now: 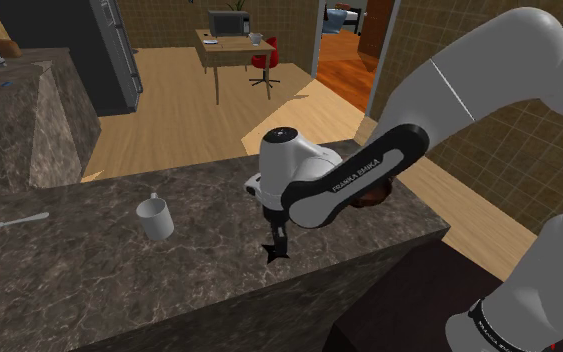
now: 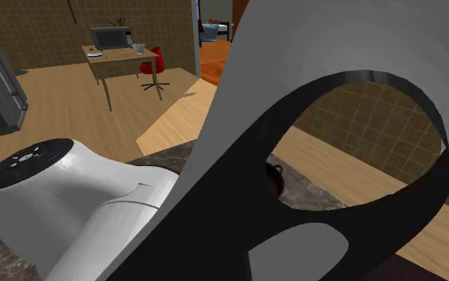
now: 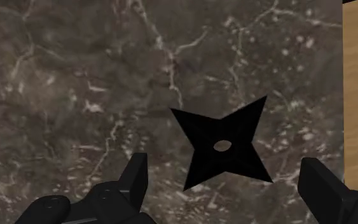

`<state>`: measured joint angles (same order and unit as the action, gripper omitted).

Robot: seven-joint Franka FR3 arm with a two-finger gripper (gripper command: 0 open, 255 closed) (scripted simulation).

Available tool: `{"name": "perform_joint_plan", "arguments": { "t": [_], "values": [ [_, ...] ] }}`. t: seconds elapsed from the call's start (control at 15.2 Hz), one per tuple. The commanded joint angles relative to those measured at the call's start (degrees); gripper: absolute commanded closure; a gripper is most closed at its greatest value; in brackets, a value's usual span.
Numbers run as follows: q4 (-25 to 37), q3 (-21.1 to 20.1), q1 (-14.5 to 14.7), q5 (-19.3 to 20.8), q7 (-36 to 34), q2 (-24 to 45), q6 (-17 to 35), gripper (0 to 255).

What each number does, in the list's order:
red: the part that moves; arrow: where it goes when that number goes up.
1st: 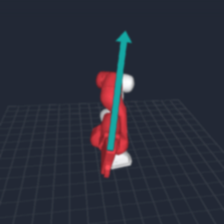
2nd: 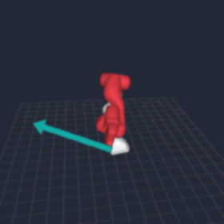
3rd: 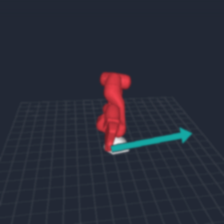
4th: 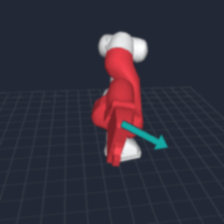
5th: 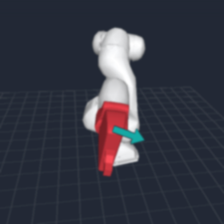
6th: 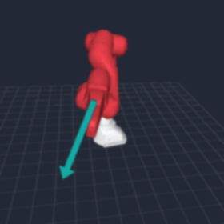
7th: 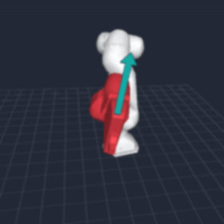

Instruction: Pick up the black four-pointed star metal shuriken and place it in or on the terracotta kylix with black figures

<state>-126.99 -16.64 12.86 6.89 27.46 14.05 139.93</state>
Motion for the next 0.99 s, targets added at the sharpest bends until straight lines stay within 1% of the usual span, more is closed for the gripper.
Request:
{"name": "perform_joint_plan", "arguments": {
  "t": [0.0, 0.46, 0.92],
  "values": [
    [-0.32, -1.07, -0.51, 0.77, 7.02, 1.27, 1.87, 0],
    [-0.49, 0.07, 0.28, 3.18, 5.35, 5.55, 6.09, 0],
    [-0.49, 0.07, 0.28, 3.17, 5.36, 5.54, 6.08, 0]
  ]
}}
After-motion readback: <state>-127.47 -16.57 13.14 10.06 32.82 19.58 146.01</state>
